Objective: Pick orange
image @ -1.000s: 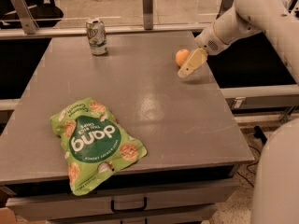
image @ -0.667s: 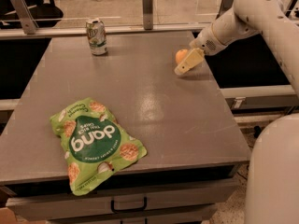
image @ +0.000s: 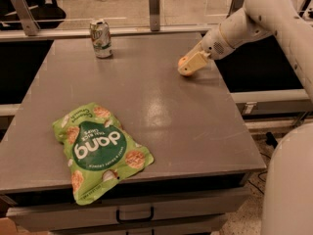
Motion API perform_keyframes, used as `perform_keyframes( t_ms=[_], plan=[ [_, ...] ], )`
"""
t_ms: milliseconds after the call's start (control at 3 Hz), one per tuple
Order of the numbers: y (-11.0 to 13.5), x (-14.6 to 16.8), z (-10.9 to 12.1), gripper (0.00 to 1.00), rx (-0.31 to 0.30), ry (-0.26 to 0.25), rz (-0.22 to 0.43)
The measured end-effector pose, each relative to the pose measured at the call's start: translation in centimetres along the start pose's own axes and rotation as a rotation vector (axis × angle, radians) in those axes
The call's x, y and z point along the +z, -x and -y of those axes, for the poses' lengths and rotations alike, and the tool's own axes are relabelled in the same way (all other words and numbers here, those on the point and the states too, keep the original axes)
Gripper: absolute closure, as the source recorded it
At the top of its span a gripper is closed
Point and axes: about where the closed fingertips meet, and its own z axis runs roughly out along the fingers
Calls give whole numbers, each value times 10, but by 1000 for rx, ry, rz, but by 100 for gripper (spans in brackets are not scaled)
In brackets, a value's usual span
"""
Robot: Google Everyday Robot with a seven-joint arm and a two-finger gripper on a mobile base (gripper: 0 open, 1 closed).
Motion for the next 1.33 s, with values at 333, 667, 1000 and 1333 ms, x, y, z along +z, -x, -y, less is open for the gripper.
perform_keyframes(
  t_ms=[333,667,1000,1333],
  plan=[
    [23,8,-47,88,-54,118,51],
    [61,8,-104,100,-137,250,136],
    [97,-7,-147,100,-184,353,214],
    [101,-7,-152,100,-186,367,226]
  ],
)
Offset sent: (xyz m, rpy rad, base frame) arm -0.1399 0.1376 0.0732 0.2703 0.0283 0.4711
